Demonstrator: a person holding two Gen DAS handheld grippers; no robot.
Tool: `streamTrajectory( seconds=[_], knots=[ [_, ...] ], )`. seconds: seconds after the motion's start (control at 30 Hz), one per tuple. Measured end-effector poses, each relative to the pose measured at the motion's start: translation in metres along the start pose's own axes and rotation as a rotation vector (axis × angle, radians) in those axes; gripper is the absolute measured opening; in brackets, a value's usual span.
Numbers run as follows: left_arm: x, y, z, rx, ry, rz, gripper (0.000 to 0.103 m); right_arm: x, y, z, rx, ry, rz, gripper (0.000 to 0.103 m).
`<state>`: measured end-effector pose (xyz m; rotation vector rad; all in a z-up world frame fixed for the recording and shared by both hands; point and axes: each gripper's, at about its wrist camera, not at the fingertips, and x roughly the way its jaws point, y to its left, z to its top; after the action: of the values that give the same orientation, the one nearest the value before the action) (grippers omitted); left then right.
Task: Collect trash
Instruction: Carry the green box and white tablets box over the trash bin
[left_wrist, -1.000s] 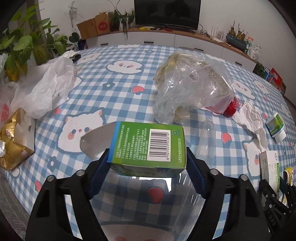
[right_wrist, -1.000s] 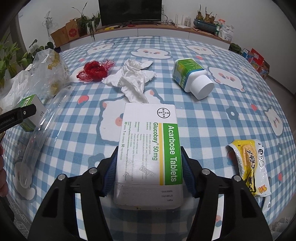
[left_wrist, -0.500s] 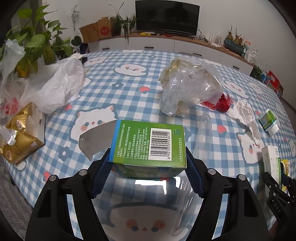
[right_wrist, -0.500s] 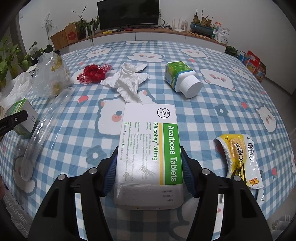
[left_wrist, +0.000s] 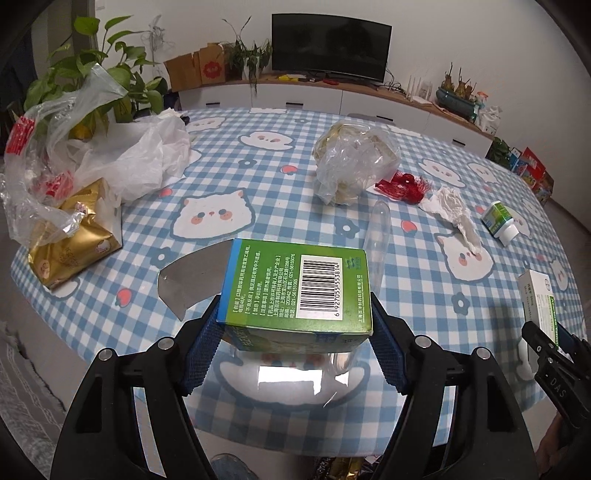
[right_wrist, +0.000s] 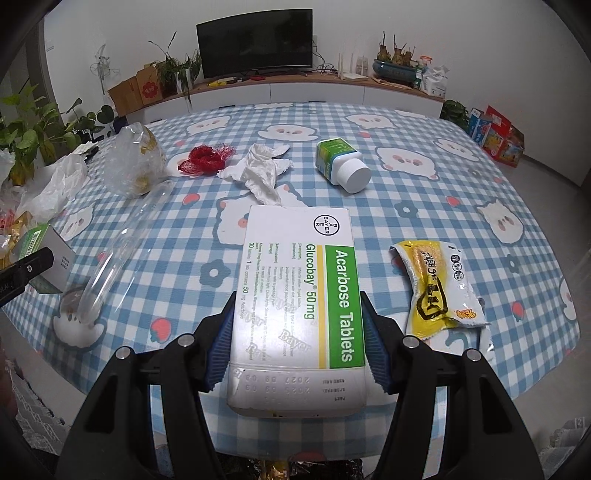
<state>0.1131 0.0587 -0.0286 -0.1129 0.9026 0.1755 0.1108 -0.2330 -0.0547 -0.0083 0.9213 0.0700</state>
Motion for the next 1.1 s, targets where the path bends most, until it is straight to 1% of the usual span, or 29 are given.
streamTrajectory(
  seconds=[0.27,0.57,0.97,1.1],
  knots=[
    [-0.030,0.001,-0.032,-0.002,-0.002,-0.024,0.072,-0.027,0.000,-0.023,-0.006,-0.012,0.003,0.058],
    [-0.055,0.006,-0.066,0.005,-0.005,-0.020,0.072,-0.057,0.005,-0.048,-0.009,-0.033,0.012,0.058],
    [-0.079,0.011,-0.116,0.000,0.017,-0.035,0.072,-0.096,0.010,-0.092,-0.010,-0.047,0.033,0.058],
    [-0.077,0.014,-0.140,-0.001,0.044,-0.032,0.072,-0.099,0.016,-0.111,-0.044,-0.044,0.015,0.058]
  ],
)
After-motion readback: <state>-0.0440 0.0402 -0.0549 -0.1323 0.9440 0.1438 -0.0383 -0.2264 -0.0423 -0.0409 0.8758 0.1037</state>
